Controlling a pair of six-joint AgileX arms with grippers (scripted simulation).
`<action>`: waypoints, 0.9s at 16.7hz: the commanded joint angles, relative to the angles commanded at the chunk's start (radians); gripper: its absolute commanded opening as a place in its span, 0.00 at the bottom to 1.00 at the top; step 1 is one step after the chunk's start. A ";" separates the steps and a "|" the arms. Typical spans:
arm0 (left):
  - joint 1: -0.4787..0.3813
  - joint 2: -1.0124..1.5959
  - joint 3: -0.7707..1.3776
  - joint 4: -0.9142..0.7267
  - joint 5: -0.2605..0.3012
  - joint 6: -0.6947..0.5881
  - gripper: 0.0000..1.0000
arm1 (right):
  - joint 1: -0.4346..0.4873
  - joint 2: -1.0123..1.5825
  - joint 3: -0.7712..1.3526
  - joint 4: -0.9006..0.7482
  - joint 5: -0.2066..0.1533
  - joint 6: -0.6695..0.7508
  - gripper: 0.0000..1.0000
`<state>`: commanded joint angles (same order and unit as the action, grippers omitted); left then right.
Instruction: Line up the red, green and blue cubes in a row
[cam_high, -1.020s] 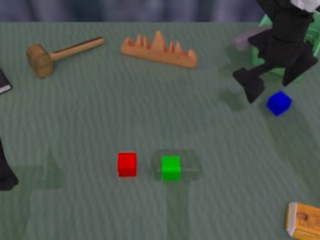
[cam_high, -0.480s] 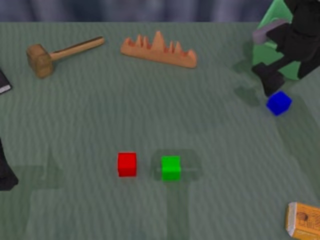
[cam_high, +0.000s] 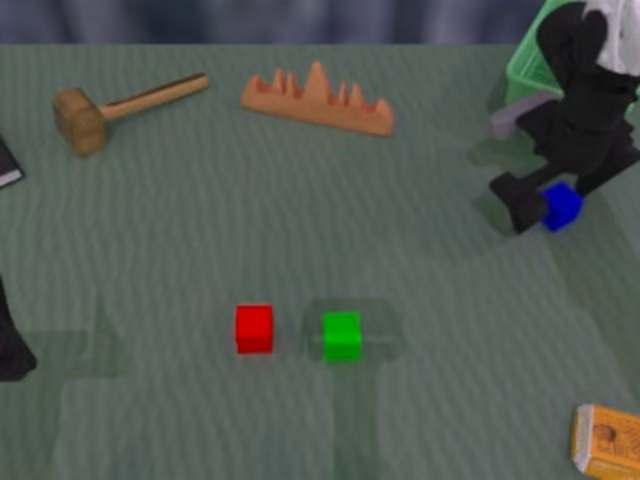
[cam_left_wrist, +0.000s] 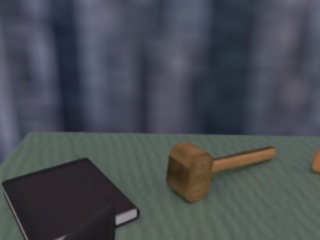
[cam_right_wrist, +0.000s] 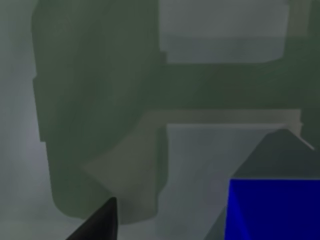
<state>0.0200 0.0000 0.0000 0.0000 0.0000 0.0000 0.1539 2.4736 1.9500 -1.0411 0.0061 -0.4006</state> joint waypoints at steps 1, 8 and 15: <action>0.000 0.000 0.000 0.000 0.000 0.000 1.00 | 0.000 0.007 -0.016 0.019 0.000 0.000 1.00; 0.000 0.000 0.000 0.000 0.000 0.000 1.00 | 0.000 0.010 -0.023 0.028 0.000 0.000 0.77; 0.000 0.000 0.000 0.000 0.000 0.000 1.00 | 0.000 0.010 -0.023 0.028 0.000 0.000 0.25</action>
<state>0.0200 0.0000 0.0000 0.0000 0.0000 0.0000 0.1537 2.4840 1.9269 -1.0136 0.0062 -0.4009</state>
